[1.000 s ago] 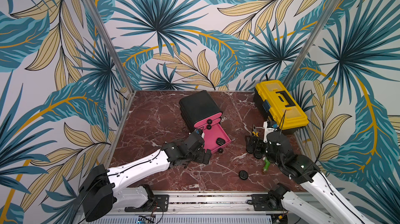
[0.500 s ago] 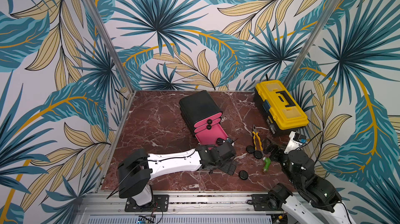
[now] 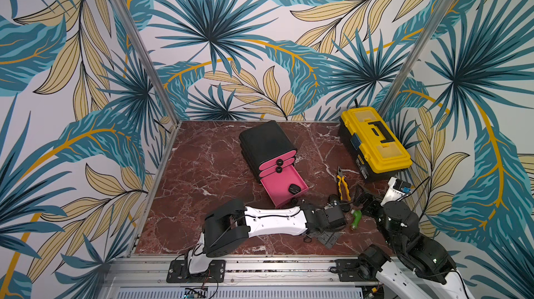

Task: Put the bluetooth earphones in the drawer according to color
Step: Pick up the Bluetooth earphone from the center of the board.

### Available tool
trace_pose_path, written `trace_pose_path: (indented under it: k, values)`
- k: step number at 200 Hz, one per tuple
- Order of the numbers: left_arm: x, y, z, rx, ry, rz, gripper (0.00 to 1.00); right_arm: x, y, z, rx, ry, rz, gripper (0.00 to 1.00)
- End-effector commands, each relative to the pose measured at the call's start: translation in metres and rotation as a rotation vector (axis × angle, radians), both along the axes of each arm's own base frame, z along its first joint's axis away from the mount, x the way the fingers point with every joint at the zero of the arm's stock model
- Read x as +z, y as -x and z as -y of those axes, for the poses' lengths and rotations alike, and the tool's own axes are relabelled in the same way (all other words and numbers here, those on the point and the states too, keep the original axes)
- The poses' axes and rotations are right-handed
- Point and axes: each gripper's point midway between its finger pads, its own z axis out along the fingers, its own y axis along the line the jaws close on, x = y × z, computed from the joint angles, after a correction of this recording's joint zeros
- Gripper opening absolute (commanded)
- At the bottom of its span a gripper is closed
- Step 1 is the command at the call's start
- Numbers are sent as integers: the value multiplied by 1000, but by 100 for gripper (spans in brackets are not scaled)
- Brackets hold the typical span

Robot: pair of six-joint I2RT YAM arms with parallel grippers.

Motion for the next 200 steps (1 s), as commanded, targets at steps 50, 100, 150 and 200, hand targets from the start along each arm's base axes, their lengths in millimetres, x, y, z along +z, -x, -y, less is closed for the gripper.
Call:
trace_pose_path:
  k: [50, 100, 150, 200]
  values:
    - [-25, -11, 10, -11, -98, 36, 100, -9, 2, 4, -27, -5, -18, 99]
    - [-38, -10, 18, -13, -109, 19, 84, -10, 4, 5, -32, -9, -21, 100]
    - [-35, -12, 16, -9, -114, 27, 49, -11, 5, 6, -35, -10, -25, 100]
    - [-9, -20, 8, 10, -95, 85, 40, -17, 4, 4, -32, -14, -41, 99]
